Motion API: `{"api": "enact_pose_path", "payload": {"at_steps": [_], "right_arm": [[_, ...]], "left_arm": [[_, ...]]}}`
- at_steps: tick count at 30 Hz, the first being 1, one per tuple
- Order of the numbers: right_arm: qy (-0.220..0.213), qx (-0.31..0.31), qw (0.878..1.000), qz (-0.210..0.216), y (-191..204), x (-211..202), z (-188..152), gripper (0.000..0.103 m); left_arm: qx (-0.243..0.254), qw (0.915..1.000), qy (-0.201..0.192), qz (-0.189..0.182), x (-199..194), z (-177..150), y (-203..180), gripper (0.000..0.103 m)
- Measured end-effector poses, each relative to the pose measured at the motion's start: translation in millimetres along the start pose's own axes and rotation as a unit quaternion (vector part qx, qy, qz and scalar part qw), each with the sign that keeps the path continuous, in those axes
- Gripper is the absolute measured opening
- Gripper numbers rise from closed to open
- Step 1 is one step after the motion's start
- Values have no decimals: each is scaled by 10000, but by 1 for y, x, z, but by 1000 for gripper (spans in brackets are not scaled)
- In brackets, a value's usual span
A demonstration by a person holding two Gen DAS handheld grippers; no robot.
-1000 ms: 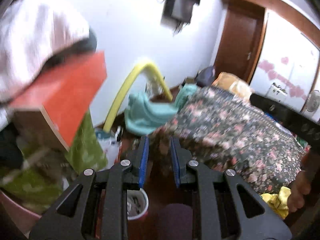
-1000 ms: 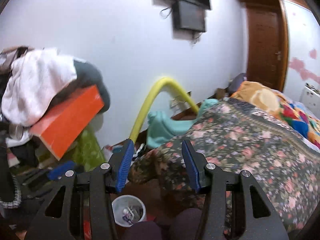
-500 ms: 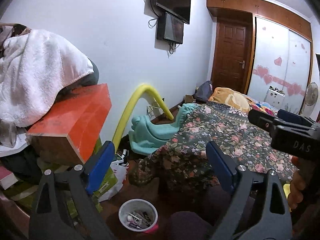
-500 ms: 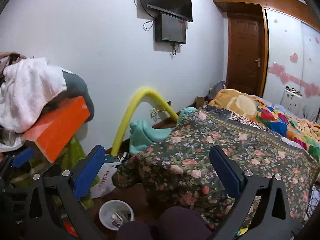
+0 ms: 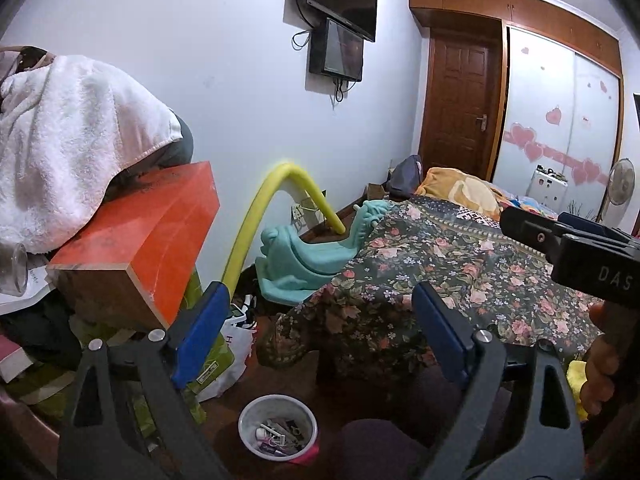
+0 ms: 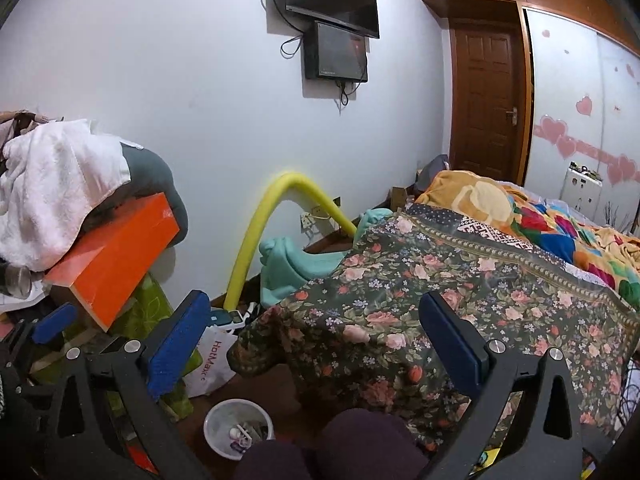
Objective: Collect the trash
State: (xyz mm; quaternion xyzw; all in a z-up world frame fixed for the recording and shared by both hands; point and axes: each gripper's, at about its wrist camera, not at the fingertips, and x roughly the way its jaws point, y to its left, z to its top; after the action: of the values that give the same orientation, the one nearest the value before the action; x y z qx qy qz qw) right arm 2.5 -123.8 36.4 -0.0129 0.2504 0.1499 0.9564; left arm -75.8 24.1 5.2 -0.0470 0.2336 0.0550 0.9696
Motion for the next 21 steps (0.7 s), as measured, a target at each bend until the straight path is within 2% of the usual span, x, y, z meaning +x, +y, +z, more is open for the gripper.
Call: {"api": "enact_pose_path", "payload": {"at_steps": [21], "right_arm": [[59,70,10000,2,0,3,1,103]], "left_arm": [[11,9999,122,-48,8,-4,5,93]]}}
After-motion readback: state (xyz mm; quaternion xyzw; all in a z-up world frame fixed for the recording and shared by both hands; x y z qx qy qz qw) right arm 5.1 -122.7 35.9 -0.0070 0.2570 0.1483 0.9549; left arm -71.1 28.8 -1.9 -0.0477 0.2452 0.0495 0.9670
